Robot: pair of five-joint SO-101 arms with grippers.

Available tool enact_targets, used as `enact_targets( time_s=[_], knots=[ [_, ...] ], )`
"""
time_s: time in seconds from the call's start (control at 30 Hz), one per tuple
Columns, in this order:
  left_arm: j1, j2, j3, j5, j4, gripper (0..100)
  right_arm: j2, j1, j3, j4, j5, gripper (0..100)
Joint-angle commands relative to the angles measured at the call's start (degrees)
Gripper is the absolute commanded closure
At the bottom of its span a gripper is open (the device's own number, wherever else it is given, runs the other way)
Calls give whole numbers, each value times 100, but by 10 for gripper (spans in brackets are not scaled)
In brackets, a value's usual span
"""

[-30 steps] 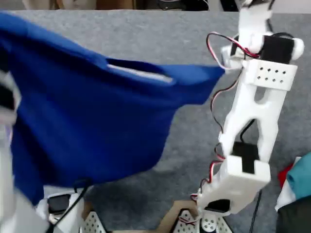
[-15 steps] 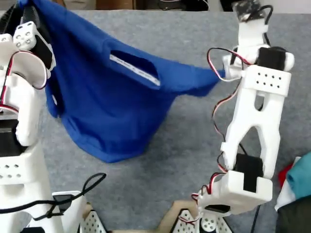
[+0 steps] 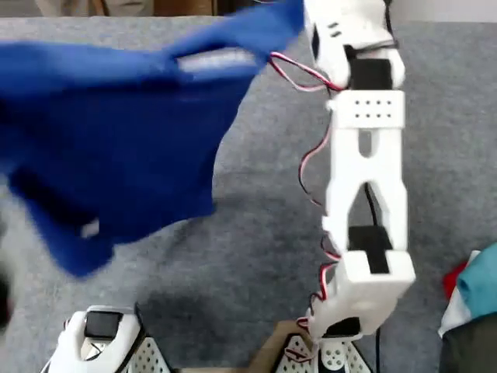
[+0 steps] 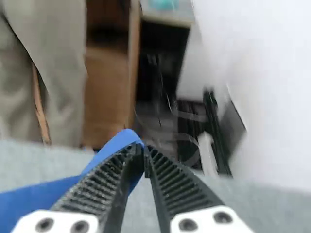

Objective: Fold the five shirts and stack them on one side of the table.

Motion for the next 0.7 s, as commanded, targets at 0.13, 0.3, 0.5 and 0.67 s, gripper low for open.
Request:
enact_targets(
  time_s=[0.13, 0.3, 0.5, 0.67],
  knots=[
    [237, 31, -615, 536, 1442, 980, 884, 13, -1930, 853, -105, 993],
    [1275, 66, -387, 589, 1662, 980, 1481, 92, -2492, 1187, -114, 993],
    [1433, 40, -70, 571, 1495, 980, 1771, -664, -3002, 1152, -79, 993],
    [1433, 4, -97, 571, 1556, 980, 1780, -1754, -3240, 721, -62, 993]
  ],
)
